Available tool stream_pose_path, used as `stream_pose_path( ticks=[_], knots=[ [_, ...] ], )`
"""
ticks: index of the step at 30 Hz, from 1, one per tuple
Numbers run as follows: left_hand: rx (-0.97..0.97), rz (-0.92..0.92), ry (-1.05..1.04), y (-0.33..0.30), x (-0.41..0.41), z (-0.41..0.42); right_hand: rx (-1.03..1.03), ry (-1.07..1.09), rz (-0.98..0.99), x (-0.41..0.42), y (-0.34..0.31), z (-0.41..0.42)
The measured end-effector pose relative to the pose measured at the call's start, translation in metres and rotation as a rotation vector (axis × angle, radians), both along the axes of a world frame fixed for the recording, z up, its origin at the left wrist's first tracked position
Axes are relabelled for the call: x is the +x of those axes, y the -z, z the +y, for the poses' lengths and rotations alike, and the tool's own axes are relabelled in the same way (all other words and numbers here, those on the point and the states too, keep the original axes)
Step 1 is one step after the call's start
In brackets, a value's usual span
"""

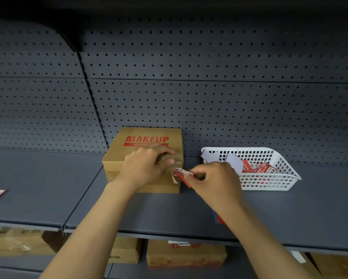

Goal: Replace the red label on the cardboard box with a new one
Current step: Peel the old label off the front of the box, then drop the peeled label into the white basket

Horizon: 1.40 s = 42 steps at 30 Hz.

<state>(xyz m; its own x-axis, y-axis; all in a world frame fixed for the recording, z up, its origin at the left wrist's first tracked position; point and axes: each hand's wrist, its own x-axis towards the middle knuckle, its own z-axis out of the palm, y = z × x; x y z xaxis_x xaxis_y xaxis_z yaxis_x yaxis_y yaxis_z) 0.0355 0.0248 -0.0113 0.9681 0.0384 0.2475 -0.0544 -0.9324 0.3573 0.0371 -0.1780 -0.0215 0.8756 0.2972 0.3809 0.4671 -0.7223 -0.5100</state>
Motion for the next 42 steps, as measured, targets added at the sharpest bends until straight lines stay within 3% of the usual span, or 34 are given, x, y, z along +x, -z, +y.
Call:
stream_pose_path(
  ticks=[3,7,9,16,20,27,31,35,38,42],
  knots=[
    [-0.036,0.065,0.034,0.002,0.003,0.004,0.096,-0.027,0.096,-0.006,-0.015,-0.009],
    [-0.617,0.180,0.145,-0.015,-0.012,0.006,0.178,-0.015,0.171,-0.006,-0.034,-0.017],
    [-0.758,0.200,0.236,-0.024,-0.020,0.003,0.195,0.022,0.166,-0.005,-0.041,-0.020],
    [-0.555,0.035,0.356,-0.039,-0.032,-0.035,0.245,0.078,0.209,-0.007,-0.058,-0.033],
    [-0.686,-0.179,0.241,-0.041,-0.022,-0.046,0.267,0.107,0.248,-0.005,-0.065,-0.051],
    [-0.857,-0.163,0.285,-0.052,-0.006,-0.069,0.442,0.039,0.307,-0.003,-0.074,-0.087],
    [-0.857,-0.228,0.258,-0.057,-0.001,-0.086,0.568,0.030,0.352,-0.001,-0.077,-0.101],
    [-0.974,-0.205,0.153,-0.059,0.008,-0.094,0.739,0.176,0.172,0.004,-0.077,-0.115],
    [-0.854,-0.231,0.096,-0.056,0.012,-0.107,0.753,0.132,-0.017,-0.004,-0.075,-0.107],
    [-0.643,-0.355,0.031,-0.054,0.013,-0.124,0.564,0.054,-0.250,-0.019,-0.078,-0.087]
  ],
)
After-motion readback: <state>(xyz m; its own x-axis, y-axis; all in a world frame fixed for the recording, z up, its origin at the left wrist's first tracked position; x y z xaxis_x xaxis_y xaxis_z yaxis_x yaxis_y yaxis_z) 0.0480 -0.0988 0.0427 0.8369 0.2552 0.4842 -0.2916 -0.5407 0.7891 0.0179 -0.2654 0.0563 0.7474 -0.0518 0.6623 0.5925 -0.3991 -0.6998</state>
